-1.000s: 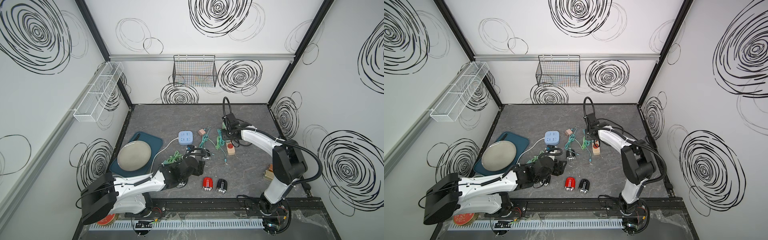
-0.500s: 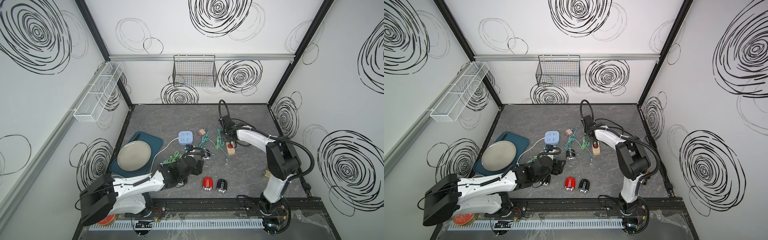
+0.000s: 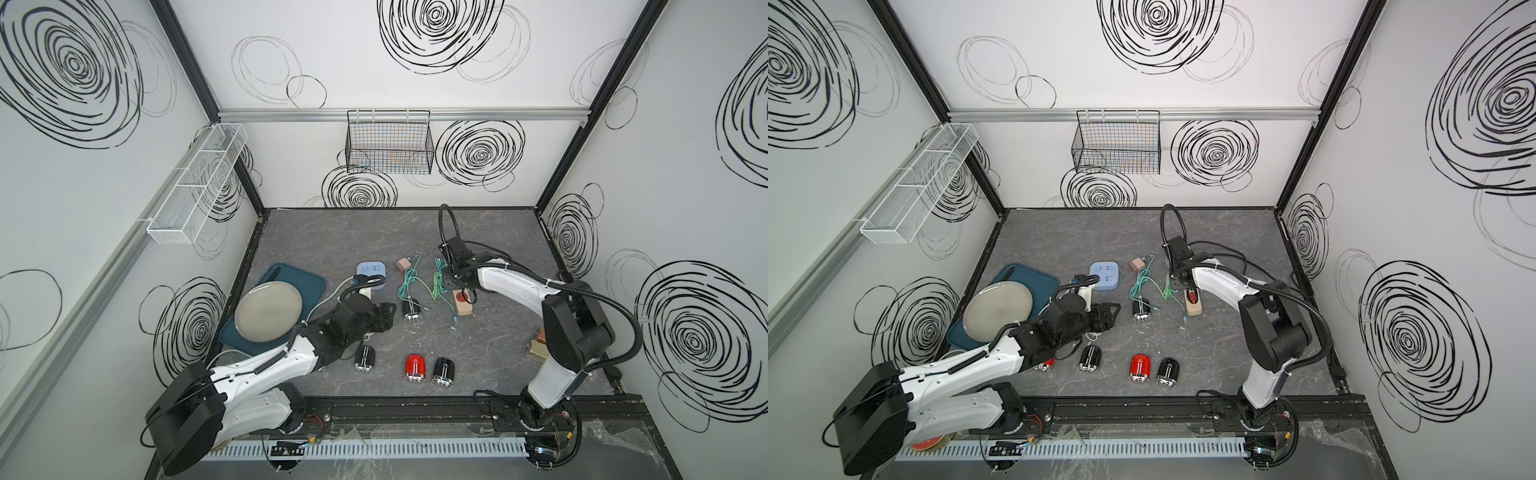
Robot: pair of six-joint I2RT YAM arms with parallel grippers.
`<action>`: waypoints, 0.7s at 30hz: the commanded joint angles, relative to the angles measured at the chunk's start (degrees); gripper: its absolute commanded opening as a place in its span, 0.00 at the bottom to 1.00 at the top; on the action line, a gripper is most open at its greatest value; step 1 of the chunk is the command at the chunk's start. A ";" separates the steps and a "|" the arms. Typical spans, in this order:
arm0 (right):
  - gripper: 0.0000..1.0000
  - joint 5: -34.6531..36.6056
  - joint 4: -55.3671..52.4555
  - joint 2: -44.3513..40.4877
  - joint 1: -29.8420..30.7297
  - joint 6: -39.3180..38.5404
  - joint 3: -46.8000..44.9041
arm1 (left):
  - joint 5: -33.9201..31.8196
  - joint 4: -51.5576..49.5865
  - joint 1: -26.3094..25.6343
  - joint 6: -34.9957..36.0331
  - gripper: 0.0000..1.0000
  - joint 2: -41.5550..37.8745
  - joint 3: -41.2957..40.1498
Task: Unplug the electric shaver
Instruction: Move the socket to the center of the board.
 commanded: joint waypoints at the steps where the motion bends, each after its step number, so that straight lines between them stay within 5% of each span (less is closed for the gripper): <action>1: 0.21 -2.47 2.54 -7.75 1.28 -0.72 -2.83 | 5.05 2.42 2.06 2.90 0.70 1.22 3.82; 9: 0.20 -9.70 3.53 -16.09 2.40 0.20 -12.32 | 10.01 1.74 3.97 5.95 0.64 10.51 11.91; 21: 0.19 -11.94 5.95 -18.59 4.11 1.25 -19.69 | 16.82 -7.81 6.19 14.24 0.45 33.73 37.08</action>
